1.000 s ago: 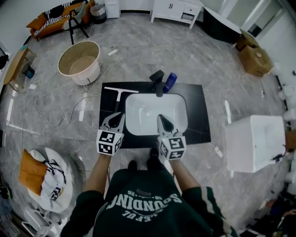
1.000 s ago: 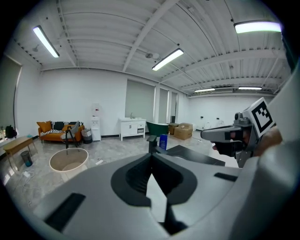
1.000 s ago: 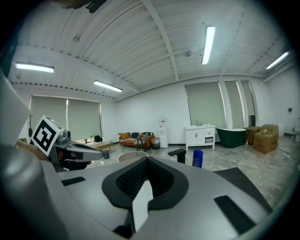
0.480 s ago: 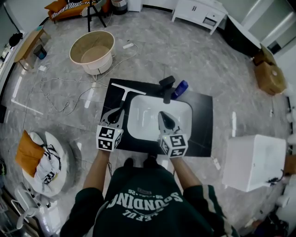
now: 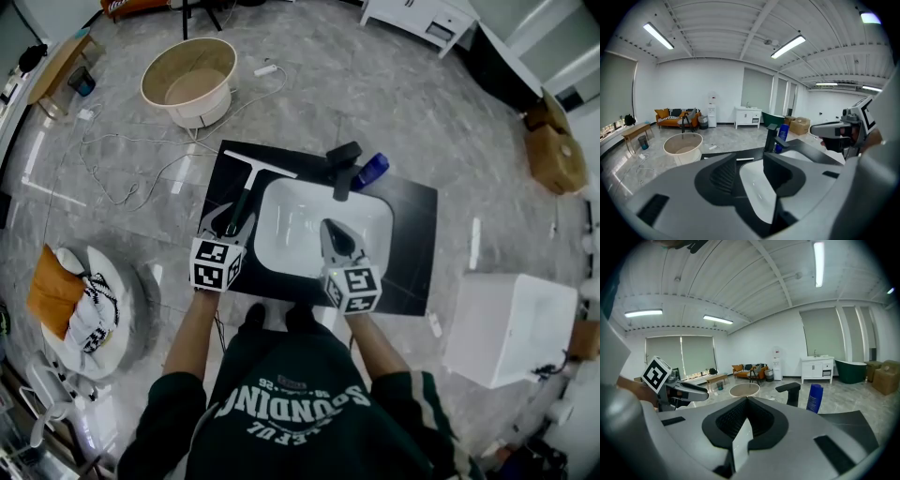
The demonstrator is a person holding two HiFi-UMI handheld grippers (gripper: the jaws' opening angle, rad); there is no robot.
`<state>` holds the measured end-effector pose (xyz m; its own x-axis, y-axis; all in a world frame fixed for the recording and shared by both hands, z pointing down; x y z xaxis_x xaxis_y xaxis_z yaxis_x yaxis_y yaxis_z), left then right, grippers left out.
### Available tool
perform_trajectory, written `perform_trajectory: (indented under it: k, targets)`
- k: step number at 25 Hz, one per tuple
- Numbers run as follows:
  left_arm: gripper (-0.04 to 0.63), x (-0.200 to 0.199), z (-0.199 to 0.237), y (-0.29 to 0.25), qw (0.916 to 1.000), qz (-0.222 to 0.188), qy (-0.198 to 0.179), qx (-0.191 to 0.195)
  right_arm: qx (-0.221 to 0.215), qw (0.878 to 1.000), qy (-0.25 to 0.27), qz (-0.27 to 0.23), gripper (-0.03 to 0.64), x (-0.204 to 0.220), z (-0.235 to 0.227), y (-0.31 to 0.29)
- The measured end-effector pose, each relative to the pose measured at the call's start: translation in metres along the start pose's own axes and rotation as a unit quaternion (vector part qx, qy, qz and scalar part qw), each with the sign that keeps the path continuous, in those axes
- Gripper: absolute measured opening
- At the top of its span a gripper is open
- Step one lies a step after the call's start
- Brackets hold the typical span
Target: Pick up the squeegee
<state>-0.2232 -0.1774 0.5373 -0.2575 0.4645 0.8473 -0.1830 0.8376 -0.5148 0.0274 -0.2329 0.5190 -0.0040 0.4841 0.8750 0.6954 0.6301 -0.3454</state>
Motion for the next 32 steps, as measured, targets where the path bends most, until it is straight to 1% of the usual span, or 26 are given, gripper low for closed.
perform_trajectory:
  k: [1, 3, 8, 14, 24, 32]
  targets:
    - [0.165, 0.003, 0.0, -0.002, 1.0, 0.006, 0.002, 0.001, 0.0, 1.0, -0.001, 0.002, 0.0, 0.002, -0.001, -0.001]
    - [0.173, 0.008, -0.001, -0.005, 0.9999, 0.015, 0.005, 0.002, 0.001, 1.0, -0.002, 0.006, 0.0, 0.004, -0.003, -0.001]
    - [0.173, 0.016, -0.002, -0.013, 0.9995, 0.032, 0.004, 0.005, 0.004, 1.0, -0.008, 0.017, 0.0, 0.007, -0.005, -0.001]
    - [0.173, 0.032, 0.004, -0.036, 0.9979, 0.065, 0.004, 0.003, 0.009, 1.0, -0.015, 0.026, 0.0, 0.017, -0.013, -0.001]
    - [0.173, 0.062, 0.011, -0.075, 0.9924, 0.122, 0.004, 0.014, 0.027, 0.998, -0.031, 0.039, 0.0, 0.032, -0.028, 0.002]
    - [0.173, 0.079, 0.02, -0.101, 0.9876, 0.155, 0.011, 0.02, 0.042, 0.997, -0.042, 0.046, 0.0, 0.036, -0.038, 0.003]
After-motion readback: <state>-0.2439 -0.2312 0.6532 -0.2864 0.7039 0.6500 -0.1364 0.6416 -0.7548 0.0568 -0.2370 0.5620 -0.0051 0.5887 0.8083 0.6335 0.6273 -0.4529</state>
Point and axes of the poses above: the fingertips, and each gripper's own axes: y backward along the fingers, z to its left, x out of its underside, the point moved 8 cm from there along y, backward along the fingers, and after that the axes turned 15 degrees about -y, right-handed, at the moved point
